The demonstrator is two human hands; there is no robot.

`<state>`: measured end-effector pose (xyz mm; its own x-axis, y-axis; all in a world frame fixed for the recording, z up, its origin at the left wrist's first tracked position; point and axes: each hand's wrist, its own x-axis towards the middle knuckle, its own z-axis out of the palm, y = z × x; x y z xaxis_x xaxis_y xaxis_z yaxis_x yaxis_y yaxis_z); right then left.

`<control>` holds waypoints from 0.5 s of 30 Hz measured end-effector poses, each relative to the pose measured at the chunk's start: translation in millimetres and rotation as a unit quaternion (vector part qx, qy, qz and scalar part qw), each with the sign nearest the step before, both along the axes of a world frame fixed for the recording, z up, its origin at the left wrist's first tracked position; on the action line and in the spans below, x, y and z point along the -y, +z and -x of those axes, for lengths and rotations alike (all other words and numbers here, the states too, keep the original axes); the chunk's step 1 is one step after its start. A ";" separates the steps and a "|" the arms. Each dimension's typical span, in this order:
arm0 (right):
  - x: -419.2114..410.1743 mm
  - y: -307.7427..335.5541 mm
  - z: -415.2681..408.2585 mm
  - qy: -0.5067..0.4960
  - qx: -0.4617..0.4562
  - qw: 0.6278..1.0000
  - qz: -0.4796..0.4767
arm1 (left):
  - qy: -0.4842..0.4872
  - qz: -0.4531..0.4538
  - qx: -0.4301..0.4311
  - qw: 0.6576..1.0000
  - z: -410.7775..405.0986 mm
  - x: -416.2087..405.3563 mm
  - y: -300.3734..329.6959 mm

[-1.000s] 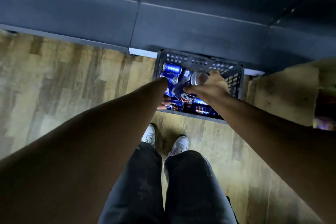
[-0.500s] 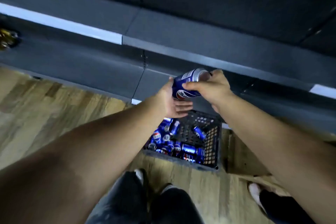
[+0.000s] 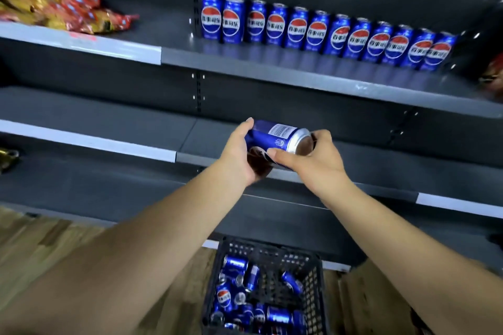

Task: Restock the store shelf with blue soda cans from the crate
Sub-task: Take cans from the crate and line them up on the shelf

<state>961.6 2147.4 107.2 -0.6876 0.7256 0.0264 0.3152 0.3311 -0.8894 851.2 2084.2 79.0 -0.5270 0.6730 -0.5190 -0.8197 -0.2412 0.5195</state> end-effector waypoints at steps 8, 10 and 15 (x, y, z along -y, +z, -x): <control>10.4 9.1 -4.1 0.010 -0.075 0.997 0.027 | 0.037 0.038 -0.156 0.986 15.0 3.2 31.6; 12.8 12.2 -6.0 0.013 -0.090 0.995 0.047 | 0.071 0.042 -0.190 0.978 11.8 5.1 39.4; 20.6 19.1 -12.0 0.028 -0.131 0.983 0.122 | 0.126 0.019 -0.255 0.959 -3.7 11.5 56.1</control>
<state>973.6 2126.9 126.3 -0.7197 0.6933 0.0374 0.0524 0.1079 -0.9928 854.9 2072.7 135.1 -0.8616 0.4771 -0.1734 -0.3760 -0.3702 0.8495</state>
